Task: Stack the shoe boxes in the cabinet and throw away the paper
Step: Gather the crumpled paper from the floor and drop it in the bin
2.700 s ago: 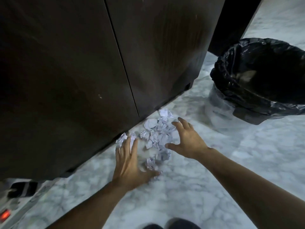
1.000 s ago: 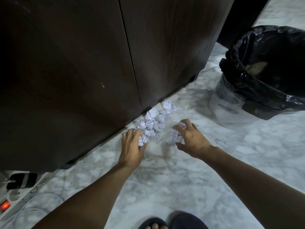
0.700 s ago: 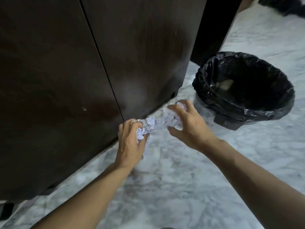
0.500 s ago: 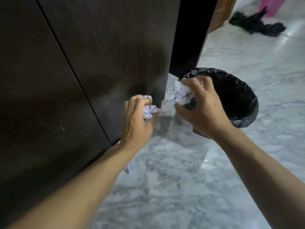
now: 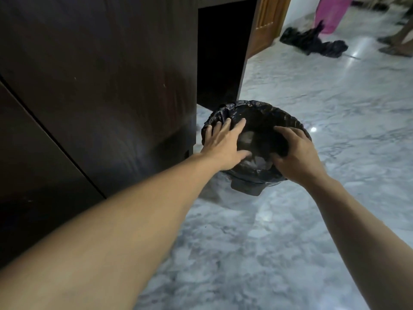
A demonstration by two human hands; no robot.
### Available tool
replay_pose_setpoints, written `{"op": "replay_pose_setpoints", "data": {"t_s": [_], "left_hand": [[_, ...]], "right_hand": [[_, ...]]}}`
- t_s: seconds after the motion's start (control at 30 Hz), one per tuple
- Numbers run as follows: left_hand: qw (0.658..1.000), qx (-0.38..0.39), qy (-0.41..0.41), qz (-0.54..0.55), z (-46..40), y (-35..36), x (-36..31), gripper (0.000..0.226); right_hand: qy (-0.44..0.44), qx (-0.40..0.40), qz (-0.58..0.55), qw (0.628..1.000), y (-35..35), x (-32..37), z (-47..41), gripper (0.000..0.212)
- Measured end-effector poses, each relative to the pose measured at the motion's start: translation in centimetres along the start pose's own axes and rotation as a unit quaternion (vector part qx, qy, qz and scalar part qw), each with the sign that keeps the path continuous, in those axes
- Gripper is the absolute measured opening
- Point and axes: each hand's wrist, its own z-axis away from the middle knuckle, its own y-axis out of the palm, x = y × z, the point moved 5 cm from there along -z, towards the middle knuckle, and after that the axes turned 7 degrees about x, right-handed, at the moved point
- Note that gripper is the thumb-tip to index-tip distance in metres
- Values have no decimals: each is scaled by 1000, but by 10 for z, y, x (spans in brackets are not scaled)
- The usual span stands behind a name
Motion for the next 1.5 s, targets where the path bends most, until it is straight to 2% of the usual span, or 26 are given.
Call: {"op": "replay_pose_setpoints", "data": {"t_s": [0.17,0.3,0.4,0.47,0.6,0.7,0.9,0.97,1.1,1.2,1.4,1.5], "left_hand": [[985,-149,30,79,35,-27,21,73],[980,-169,2,103,90,-18,82,66],[976,-171,-67,115,143,13,131,65],[973,-171,-115,106,177,39,153,67],[968,-136,-206,51,226,85,185,88],[970,-90,-225,27,237,114,201,102],[955,-65,-289,29,232,146,217,116],[957,-76,-278,23,229,153,221,107],[969,-68,-235,15,223,161,225,73],[967,-99,-232,46,230,160,230,57],[959,-125,-243,77,255,163,243,48],[951,-140,-258,94,261,162,245,46]], "right_hand": [[-74,-85,-62,992,-5,31,12,55],[-191,-103,-112,970,9,89,41,40],[-240,-53,-123,961,47,120,60,37],[-247,11,-117,962,83,130,68,39],[-224,171,-56,958,160,130,73,55],[-180,265,-20,947,205,120,72,69],[-152,330,8,932,260,111,62,70],[-148,332,10,931,272,113,51,69],[-172,342,49,923,287,125,32,63],[-186,360,67,912,292,137,27,61],[-226,395,82,887,319,157,40,66],[-228,393,87,886,333,165,45,69]]}}
